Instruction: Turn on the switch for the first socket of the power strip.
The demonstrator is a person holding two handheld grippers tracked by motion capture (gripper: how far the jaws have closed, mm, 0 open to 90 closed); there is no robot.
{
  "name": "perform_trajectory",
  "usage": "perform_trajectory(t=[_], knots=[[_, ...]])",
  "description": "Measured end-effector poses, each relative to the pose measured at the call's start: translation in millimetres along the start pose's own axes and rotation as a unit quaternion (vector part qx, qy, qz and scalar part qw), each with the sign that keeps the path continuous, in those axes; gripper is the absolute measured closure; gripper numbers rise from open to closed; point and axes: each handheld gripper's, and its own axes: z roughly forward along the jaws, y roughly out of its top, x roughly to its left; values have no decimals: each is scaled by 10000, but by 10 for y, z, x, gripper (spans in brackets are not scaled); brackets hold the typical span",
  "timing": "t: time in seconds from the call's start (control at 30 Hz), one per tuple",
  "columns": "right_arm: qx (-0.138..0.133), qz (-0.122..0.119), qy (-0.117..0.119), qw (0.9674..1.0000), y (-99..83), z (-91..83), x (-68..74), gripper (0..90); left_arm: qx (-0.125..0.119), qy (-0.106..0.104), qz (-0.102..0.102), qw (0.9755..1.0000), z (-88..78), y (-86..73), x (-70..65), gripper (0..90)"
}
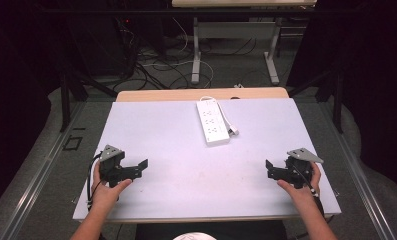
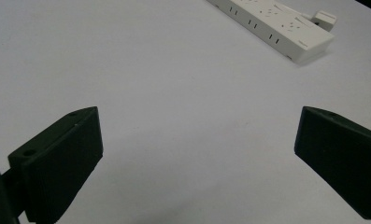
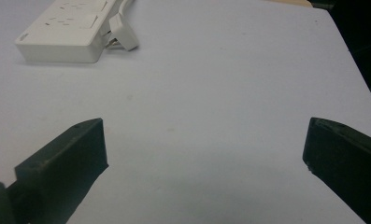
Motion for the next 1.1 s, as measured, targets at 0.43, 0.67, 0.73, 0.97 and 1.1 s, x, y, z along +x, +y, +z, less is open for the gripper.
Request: perform_trajectory(t=[0.43, 0.67, 0.73, 0.97, 1.1], knots=[[129, -7, 116, 9999, -22, 77, 106, 0, 31, 41, 12, 10000, -19, -47, -18, 14], [154, -110, 305, 9994, 12, 98, 185, 0, 31, 112, 28, 9999, -33, -72, -34, 14], [187, -89, 393, 9990, 28, 111, 218, 0, 25, 124, -8, 9999, -23, -79, -39, 14], [295, -234, 522, 9979, 67, 141, 310, 0, 110, 172, -21, 9998, -10, -83, -39, 14], [423, -324, 619, 9967, 102, 167, 364, 0, 117, 169, 10, 9998, -9, -80, -43, 14]])
